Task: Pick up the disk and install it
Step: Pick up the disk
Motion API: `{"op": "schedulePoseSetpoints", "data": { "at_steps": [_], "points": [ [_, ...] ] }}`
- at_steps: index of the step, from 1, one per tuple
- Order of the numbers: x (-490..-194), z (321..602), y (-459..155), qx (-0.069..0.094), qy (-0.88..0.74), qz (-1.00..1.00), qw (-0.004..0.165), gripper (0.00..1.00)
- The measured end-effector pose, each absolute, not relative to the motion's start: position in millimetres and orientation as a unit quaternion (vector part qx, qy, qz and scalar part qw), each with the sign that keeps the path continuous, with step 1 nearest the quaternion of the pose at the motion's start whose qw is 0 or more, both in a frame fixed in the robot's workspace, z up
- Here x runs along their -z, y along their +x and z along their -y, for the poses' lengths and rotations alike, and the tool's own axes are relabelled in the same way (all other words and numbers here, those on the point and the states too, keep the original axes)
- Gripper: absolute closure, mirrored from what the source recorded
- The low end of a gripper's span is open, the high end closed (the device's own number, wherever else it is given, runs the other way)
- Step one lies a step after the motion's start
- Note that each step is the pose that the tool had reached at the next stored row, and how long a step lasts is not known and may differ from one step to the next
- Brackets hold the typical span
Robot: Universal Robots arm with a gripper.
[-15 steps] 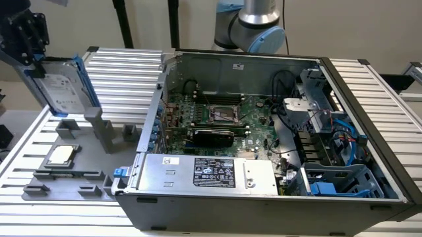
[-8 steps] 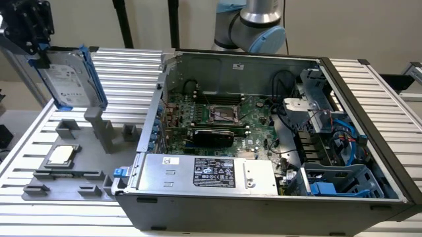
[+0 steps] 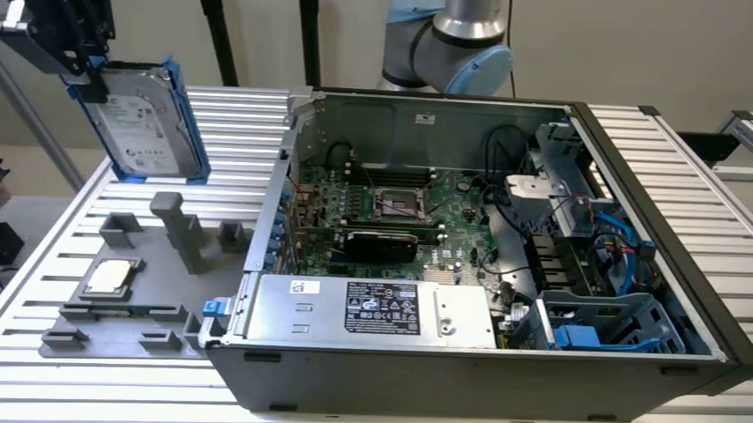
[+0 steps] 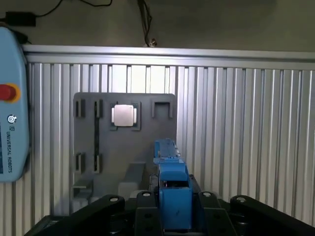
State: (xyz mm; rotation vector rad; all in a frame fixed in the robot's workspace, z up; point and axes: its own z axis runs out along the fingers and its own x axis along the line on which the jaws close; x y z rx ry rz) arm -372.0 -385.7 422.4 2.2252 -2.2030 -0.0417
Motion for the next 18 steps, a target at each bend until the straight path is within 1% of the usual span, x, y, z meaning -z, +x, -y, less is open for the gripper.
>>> {"op": "schedulePoseSetpoints", "data": {
  "at_steps": [18],
  "points": [
    [-485, 391, -291, 0.014, 0.711, 0.703, 0.004, 1.0]
  ]
}}
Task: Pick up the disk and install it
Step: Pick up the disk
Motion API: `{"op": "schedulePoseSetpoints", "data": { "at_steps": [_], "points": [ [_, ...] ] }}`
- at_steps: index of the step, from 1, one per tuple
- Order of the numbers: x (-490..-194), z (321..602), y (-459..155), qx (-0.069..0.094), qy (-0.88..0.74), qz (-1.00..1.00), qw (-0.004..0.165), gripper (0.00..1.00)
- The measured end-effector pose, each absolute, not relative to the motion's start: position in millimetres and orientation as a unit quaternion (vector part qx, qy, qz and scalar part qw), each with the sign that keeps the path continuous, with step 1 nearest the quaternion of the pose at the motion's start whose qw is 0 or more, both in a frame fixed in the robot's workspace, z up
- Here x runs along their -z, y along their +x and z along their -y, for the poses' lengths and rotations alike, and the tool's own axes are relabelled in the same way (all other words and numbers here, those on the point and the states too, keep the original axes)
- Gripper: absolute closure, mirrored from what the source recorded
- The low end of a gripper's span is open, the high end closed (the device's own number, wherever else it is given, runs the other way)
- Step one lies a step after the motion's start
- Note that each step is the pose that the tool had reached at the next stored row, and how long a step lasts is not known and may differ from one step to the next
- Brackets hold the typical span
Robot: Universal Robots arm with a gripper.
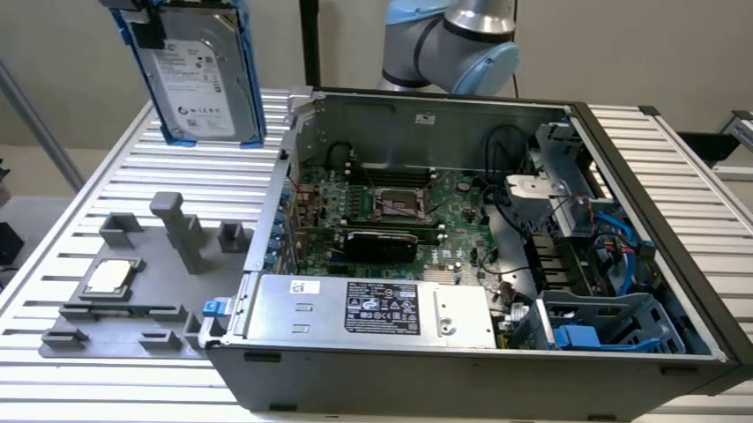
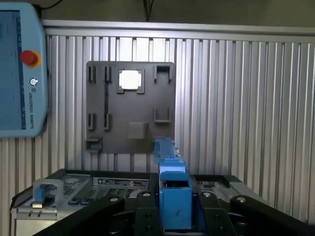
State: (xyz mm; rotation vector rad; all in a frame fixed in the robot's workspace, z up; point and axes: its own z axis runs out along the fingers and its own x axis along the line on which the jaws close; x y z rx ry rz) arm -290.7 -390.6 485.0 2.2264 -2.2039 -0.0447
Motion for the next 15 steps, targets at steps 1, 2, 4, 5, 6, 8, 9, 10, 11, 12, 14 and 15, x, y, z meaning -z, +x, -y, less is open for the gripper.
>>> {"op": "schedulePoseSetpoints", "data": {
  "at_steps": [1, 2, 4, 5, 6, 8, 9, 10, 11, 12, 14, 15],
  "points": [
    [-487, 391, -286, 0.014, 0.711, 0.703, 0.004, 1.0],
    [-489, 392, -282, 0.014, 0.711, 0.703, 0.004, 1.0],
    [-492, 394, -273, 0.014, 0.711, 0.703, 0.004, 1.0],
    [-493, 395, -268, 0.014, 0.711, 0.703, 0.004, 1.0],
    [-494, 397, -263, 0.014, 0.711, 0.703, 0.004, 1.0],
    [-496, 399, -254, 0.014, 0.711, 0.703, 0.004, 1.0],
    [-496, 400, -250, 0.014, 0.711, 0.703, 0.004, 1.0],
    [-497, 401, -245, 0.014, 0.711, 0.703, 0.004, 1.0],
    [-497, 402, -241, 0.014, 0.711, 0.703, 0.004, 1.0],
    [-498, 403, -236, 0.014, 0.711, 0.703, 0.004, 1.0],
    [-499, 405, -227, 0.014, 0.711, 0.703, 0.004, 1.0],
    [-499, 406, -223, 0.014, 0.711, 0.703, 0.004, 1.0]
  ]
}}
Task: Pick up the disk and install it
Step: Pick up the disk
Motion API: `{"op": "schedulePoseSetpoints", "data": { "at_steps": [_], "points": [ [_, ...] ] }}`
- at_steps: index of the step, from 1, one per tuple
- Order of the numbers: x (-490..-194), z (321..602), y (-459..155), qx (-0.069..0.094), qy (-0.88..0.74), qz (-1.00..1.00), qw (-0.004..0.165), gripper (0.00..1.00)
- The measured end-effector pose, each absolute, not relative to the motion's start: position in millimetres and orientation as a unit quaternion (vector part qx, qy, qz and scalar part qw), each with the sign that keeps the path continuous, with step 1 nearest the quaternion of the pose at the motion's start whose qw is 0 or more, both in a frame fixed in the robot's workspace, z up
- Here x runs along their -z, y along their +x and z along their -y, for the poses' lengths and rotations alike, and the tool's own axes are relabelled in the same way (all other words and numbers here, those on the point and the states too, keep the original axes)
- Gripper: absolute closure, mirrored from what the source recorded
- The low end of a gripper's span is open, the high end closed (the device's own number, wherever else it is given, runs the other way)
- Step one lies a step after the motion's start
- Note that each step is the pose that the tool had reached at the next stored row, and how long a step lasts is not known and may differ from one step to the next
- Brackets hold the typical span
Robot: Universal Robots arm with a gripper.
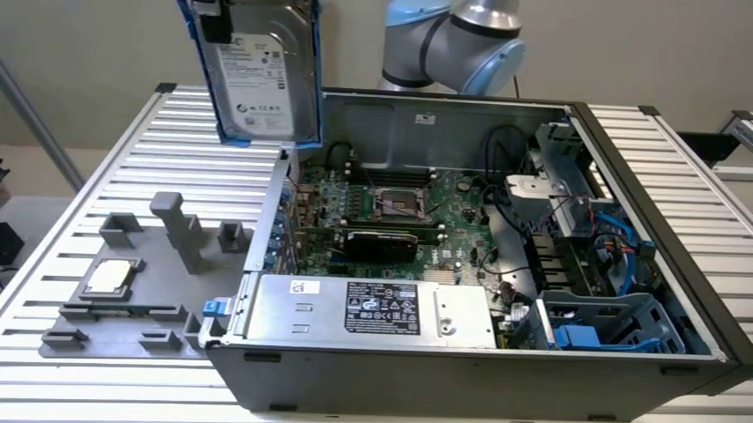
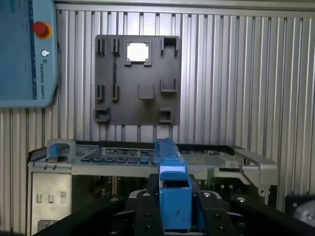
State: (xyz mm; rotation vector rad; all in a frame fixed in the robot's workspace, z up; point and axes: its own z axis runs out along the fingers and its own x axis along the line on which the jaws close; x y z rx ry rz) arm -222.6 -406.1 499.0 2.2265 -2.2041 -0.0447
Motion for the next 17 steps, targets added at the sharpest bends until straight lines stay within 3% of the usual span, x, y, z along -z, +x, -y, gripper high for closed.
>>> {"op": "schedulePoseSetpoints", "data": {
  "at_steps": [17],
  "points": [
    [-505, 424, -145, 0.014, 0.711, 0.703, 0.004, 1.0]
  ]
}}
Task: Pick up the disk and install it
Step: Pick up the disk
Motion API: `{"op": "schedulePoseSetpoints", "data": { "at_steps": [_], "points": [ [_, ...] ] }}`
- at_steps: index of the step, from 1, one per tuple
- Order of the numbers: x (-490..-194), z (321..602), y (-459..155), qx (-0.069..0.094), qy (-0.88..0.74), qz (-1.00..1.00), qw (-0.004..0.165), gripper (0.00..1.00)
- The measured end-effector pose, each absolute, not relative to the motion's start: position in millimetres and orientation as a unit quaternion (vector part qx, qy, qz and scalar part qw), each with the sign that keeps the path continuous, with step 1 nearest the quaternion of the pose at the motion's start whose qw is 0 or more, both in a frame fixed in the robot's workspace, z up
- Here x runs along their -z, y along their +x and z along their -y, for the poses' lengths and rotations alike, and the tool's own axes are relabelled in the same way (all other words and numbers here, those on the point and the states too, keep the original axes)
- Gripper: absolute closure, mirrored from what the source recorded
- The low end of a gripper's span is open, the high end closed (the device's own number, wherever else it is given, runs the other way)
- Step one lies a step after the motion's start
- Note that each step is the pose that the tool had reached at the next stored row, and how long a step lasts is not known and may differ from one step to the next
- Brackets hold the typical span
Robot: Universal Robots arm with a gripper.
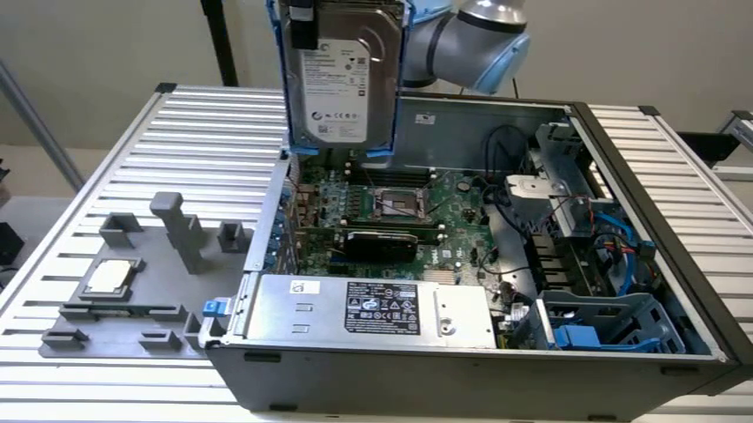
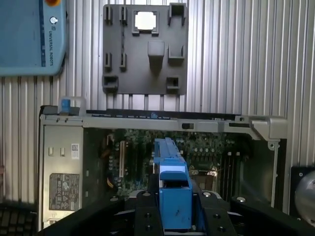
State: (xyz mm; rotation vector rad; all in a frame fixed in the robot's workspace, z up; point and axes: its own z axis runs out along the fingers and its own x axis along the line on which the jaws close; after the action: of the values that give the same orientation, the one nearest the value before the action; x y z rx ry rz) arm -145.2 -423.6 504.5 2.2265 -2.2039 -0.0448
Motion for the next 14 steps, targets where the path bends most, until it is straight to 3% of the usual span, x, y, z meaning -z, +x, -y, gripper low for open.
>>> {"op": "schedulePoseSetpoints", "data": {
  "at_steps": [14],
  "points": [
    [-504, 446, -81, 0.014, 0.711, 0.703, 0.004, 1.0]
  ]
}}
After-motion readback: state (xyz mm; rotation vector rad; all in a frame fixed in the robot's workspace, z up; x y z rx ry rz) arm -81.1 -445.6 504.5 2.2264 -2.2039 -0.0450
